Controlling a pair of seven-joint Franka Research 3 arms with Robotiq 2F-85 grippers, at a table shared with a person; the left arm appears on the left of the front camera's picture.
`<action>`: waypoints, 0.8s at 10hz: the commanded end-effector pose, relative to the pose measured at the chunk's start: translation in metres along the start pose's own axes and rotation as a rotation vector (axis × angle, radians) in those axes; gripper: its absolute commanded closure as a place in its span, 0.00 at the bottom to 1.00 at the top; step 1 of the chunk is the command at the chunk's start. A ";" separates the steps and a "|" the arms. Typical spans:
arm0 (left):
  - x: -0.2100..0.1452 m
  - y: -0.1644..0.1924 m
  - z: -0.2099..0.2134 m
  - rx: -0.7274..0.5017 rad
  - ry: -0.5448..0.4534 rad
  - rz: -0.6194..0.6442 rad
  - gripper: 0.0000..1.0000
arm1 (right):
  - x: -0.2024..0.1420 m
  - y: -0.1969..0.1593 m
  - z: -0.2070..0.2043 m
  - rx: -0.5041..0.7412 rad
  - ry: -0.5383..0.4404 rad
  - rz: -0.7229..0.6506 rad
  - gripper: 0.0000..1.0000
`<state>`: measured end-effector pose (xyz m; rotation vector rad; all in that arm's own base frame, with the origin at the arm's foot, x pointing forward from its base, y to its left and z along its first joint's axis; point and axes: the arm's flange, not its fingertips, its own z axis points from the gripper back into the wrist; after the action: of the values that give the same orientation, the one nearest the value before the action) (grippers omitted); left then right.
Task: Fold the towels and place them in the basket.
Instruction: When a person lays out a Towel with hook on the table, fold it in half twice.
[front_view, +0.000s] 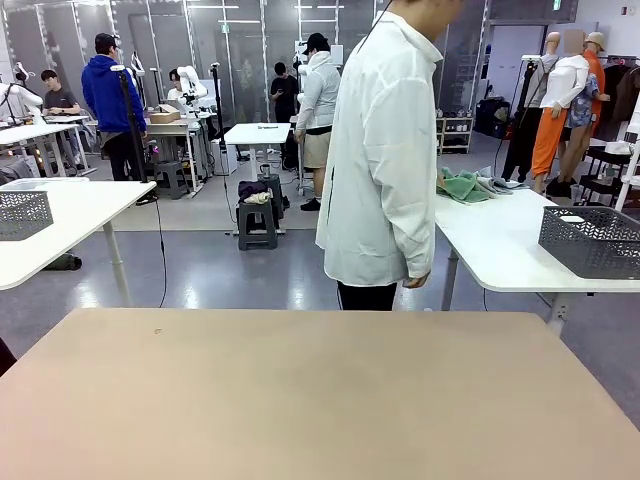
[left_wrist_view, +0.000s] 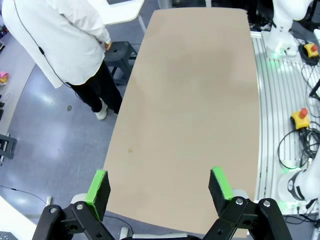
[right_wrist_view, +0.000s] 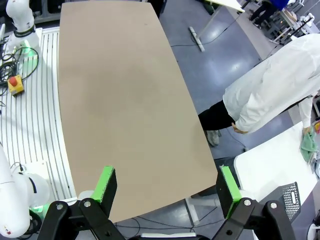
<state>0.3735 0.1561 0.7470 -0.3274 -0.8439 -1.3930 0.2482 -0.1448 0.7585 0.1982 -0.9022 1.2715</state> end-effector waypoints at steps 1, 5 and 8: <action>0.000 0.003 0.007 -0.019 -0.015 -0.010 0.00 | -0.002 -0.001 0.003 0.014 -0.012 0.020 0.00; 0.000 0.003 0.007 -0.033 -0.034 -0.011 0.00 | -0.003 -0.001 0.003 0.014 -0.022 0.021 0.00; 0.001 0.002 0.006 -0.037 -0.014 -0.016 0.00 | -0.002 0.000 0.003 0.011 -0.004 0.022 0.00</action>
<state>0.3737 0.1556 0.7477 -0.3569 -0.8458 -1.3990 0.2475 -0.1474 0.7568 0.2067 -0.9070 1.2759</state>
